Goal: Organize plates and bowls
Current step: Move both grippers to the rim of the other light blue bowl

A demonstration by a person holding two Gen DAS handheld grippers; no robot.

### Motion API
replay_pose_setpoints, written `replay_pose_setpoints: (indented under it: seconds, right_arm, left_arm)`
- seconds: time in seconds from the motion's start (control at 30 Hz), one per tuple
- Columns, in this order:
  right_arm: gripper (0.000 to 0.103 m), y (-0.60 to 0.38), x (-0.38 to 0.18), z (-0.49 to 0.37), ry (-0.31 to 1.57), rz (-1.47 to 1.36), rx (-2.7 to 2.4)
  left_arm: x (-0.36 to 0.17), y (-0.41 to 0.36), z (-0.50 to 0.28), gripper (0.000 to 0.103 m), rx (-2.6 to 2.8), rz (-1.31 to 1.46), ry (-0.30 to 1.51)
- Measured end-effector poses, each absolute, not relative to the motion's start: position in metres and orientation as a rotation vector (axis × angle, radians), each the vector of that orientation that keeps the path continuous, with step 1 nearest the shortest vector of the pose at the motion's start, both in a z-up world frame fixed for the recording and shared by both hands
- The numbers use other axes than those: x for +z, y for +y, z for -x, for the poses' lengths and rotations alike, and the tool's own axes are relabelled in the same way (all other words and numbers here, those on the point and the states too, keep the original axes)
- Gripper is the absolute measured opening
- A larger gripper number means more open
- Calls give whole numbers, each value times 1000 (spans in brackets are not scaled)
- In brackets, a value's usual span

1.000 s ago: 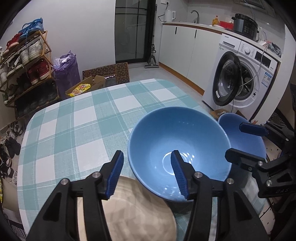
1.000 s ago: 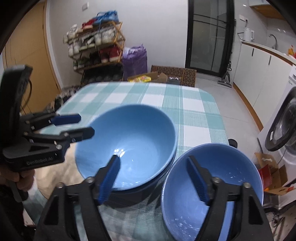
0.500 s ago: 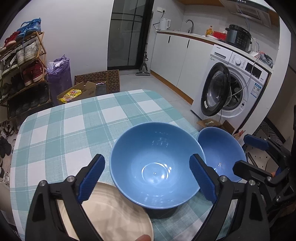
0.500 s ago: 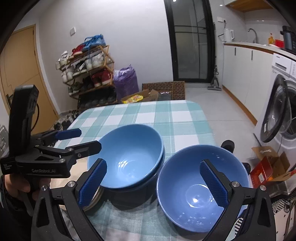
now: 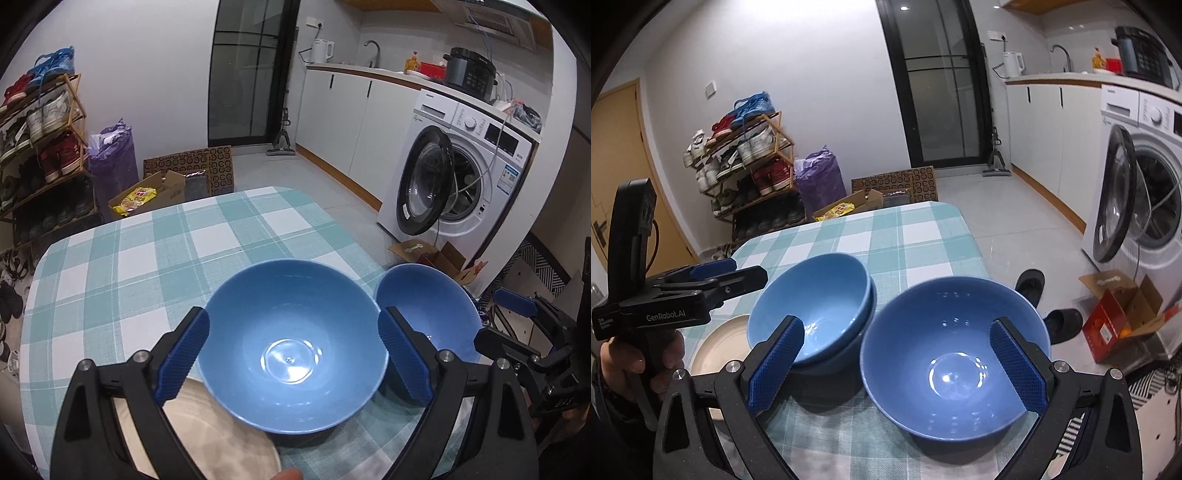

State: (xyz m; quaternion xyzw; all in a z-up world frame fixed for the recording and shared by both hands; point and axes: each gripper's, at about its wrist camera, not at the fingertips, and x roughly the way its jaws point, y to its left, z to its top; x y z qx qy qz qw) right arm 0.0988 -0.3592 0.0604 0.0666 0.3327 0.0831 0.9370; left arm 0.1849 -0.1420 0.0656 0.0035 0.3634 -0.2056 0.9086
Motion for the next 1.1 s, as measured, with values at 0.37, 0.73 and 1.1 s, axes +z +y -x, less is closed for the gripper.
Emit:
replay_pose_setpoints:
  seconds: [0.37,0.73,1.1]
  right_arm:
    - [102,-387,63,-96,692,-185,139]
    - [102,-411,50,-103,744,-228,88]
    - [102,-418,39,-109,781,-231,67]
  left_arm:
    - [65,-186,-184,93,-501,-71,757]
    - [70,-210,-194,93,-527,-114,761]
    - [62,-238,-207,94,-595,-190,775]
